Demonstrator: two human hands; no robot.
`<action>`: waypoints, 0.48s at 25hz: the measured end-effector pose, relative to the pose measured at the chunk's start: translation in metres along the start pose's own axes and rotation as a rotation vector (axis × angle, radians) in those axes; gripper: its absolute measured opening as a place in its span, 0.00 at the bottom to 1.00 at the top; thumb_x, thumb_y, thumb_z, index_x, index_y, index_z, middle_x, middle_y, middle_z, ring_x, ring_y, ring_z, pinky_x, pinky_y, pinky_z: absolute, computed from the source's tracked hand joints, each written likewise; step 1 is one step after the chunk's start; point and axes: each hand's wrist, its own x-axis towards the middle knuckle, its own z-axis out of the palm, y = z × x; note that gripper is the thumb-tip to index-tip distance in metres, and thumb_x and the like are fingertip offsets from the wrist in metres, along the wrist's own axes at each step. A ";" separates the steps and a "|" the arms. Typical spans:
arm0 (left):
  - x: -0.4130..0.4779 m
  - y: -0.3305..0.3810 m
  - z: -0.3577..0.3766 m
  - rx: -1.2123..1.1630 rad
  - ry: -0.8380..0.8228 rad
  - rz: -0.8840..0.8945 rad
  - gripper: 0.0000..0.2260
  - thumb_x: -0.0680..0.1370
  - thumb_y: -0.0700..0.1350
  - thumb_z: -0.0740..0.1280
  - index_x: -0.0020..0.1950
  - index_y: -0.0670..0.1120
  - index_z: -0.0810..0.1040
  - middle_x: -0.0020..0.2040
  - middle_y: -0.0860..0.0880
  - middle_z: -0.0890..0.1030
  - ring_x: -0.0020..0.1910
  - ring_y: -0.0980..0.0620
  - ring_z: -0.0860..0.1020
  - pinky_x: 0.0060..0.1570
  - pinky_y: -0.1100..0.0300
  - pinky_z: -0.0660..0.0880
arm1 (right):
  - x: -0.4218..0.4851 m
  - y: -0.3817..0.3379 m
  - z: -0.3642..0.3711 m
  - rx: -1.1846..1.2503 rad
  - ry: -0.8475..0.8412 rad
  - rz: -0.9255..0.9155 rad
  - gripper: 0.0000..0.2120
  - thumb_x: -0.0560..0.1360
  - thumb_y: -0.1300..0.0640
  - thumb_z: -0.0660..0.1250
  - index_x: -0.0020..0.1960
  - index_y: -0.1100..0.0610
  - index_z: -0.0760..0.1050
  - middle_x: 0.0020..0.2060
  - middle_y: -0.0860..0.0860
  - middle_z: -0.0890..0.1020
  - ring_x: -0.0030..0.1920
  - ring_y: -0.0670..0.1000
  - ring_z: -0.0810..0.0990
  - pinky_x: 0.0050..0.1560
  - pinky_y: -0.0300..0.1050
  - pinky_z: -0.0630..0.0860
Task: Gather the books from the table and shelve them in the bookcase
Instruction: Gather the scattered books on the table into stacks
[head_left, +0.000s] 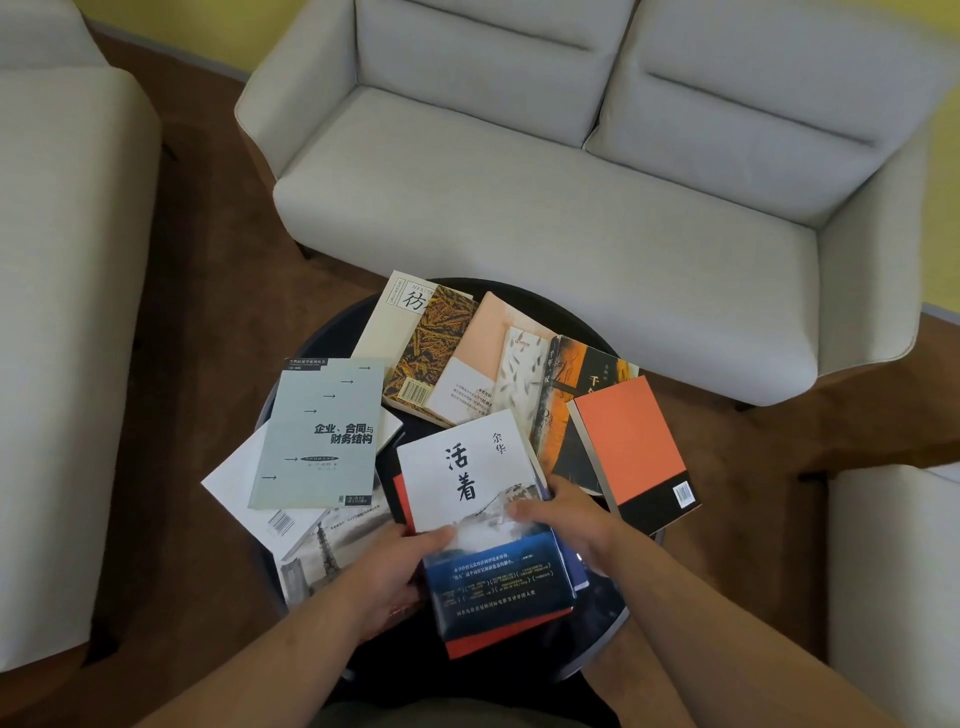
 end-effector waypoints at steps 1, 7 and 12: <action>-0.001 -0.002 0.001 -0.023 0.000 0.002 0.11 0.77 0.45 0.72 0.59 0.48 0.80 0.50 0.49 0.88 0.54 0.44 0.84 0.62 0.40 0.77 | -0.002 0.002 0.001 0.009 0.013 -0.009 0.15 0.74 0.64 0.74 0.56 0.52 0.76 0.51 0.51 0.86 0.49 0.54 0.86 0.47 0.46 0.82; -0.007 -0.015 0.006 -0.152 0.024 0.120 0.32 0.64 0.54 0.79 0.64 0.45 0.73 0.57 0.44 0.85 0.54 0.41 0.85 0.61 0.40 0.78 | -0.019 0.019 -0.004 0.174 0.029 0.044 0.18 0.73 0.63 0.76 0.58 0.53 0.74 0.57 0.61 0.84 0.56 0.65 0.85 0.60 0.63 0.80; -0.016 -0.015 0.011 -0.233 -0.062 0.069 0.24 0.71 0.55 0.71 0.62 0.44 0.79 0.55 0.43 0.87 0.52 0.41 0.86 0.53 0.48 0.80 | -0.039 0.033 -0.005 0.247 0.037 0.053 0.17 0.75 0.65 0.73 0.61 0.55 0.72 0.57 0.62 0.83 0.55 0.65 0.84 0.54 0.58 0.83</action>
